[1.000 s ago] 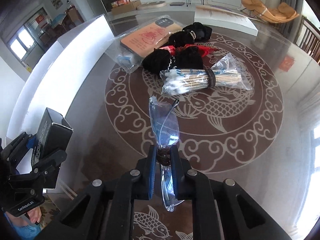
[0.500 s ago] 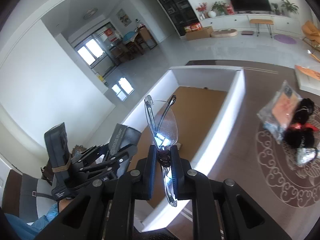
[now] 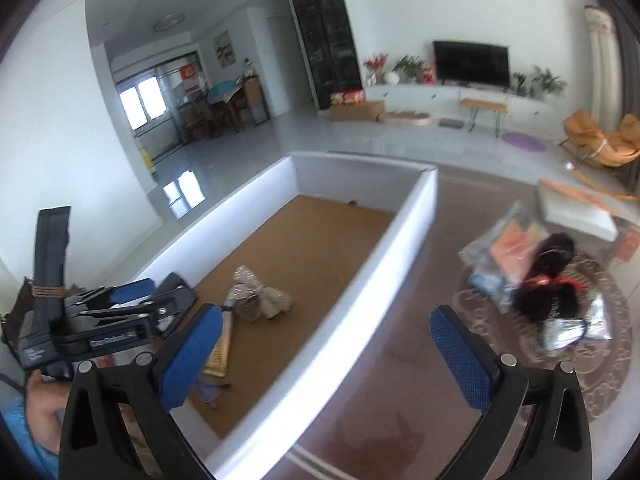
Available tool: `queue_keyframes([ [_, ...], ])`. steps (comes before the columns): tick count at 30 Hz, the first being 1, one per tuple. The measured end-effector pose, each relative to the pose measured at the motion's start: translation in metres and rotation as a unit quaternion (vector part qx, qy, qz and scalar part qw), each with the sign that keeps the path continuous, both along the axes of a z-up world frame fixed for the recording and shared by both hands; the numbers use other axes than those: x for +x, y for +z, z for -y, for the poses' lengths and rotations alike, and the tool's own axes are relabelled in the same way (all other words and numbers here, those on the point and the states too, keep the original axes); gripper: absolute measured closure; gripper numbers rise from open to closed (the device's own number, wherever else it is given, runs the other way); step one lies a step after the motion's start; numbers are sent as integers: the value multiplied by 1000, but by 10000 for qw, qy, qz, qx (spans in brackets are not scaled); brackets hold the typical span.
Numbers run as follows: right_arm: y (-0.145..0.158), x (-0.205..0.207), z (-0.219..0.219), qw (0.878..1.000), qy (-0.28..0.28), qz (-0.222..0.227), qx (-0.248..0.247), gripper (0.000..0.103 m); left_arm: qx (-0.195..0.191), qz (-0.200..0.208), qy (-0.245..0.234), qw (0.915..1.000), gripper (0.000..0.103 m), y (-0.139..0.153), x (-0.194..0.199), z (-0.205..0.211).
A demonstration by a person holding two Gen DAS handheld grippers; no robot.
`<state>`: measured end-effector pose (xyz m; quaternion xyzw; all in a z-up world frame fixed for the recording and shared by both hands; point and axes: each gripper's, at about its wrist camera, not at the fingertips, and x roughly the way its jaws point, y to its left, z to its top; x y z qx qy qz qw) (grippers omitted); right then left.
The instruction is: Organize objects
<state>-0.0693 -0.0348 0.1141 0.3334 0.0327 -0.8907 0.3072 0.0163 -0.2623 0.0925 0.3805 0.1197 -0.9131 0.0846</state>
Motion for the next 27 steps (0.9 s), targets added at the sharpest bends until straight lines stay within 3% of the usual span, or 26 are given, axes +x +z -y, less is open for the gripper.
queue_keyframes([
  [2, -15, -6, -42, 9969, -681, -206, 323, 0, 48, -171, -563, 9983, 18, 8, -7, -40],
  [5, -67, -22, -102, 9811, -1581, 71, 1111, 0, 188, -273, -1397, 9896, 1, 10, -16, -102],
  [10, -133, -28, -184, 9535, -2464, 725, 1579, 0, 675, 321, -2139, 9740, 0, -31, -44, -182],
  [15, -149, -27, -229, 9465, -2666, 986, 1525, 0, 330, 695, -1836, 9800, 0, -85, -80, -219],
  [19, -149, -24, -241, 9514, -2629, 1026, 1230, 0, -3, 747, -1598, 9843, 0, -112, -106, -229],
  [27, -148, -43, -240, 9549, -2495, 1044, 1227, 0, -565, 898, -1449, 9837, 1, -133, -127, -233],
])
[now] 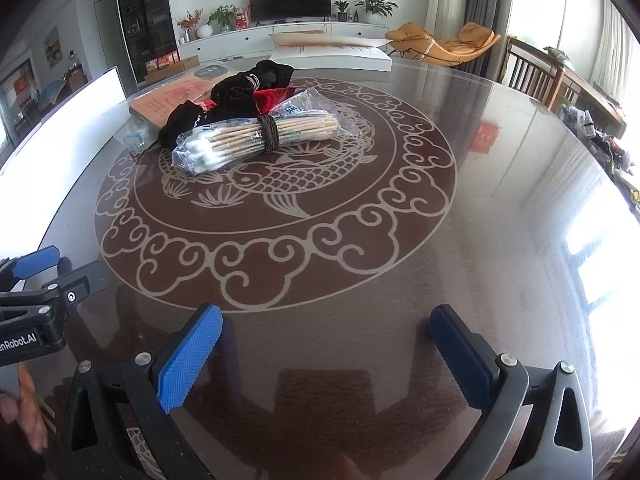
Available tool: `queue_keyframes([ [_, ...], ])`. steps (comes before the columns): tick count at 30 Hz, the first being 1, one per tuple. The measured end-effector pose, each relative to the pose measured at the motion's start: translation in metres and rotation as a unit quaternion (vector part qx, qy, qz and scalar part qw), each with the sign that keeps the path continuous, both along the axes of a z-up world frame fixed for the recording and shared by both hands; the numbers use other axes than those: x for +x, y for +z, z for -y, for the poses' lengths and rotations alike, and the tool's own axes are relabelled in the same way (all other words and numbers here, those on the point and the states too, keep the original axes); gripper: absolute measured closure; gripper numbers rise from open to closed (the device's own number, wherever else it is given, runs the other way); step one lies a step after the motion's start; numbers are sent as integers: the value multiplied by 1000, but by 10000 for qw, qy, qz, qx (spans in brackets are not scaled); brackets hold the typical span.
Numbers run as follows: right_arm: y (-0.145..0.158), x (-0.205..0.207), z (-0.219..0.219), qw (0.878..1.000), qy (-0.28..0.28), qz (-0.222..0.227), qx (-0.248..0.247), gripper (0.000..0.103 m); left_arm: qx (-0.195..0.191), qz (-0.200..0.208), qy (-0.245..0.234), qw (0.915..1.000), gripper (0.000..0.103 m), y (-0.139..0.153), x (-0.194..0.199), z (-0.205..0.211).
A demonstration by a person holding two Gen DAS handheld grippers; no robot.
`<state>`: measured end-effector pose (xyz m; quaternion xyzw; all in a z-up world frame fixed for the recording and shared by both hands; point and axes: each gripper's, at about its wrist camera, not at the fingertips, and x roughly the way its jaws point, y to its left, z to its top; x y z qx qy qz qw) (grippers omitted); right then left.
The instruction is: Organize objects
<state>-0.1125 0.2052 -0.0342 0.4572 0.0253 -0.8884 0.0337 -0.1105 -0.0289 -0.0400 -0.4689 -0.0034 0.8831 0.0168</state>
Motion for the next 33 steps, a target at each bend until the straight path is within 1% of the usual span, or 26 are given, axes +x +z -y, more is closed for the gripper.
queue_keyframes([
  [3, 0, -4, 0, 10000, 76, 4, -2, 0, -133, -62, 10, 9999, 0, -2, -3, 0],
  [33, 1, -4, 0, 10000, 75, 9, -14, 0, -104, -89, 5, 9999, 0, -5, -7, 1],
])
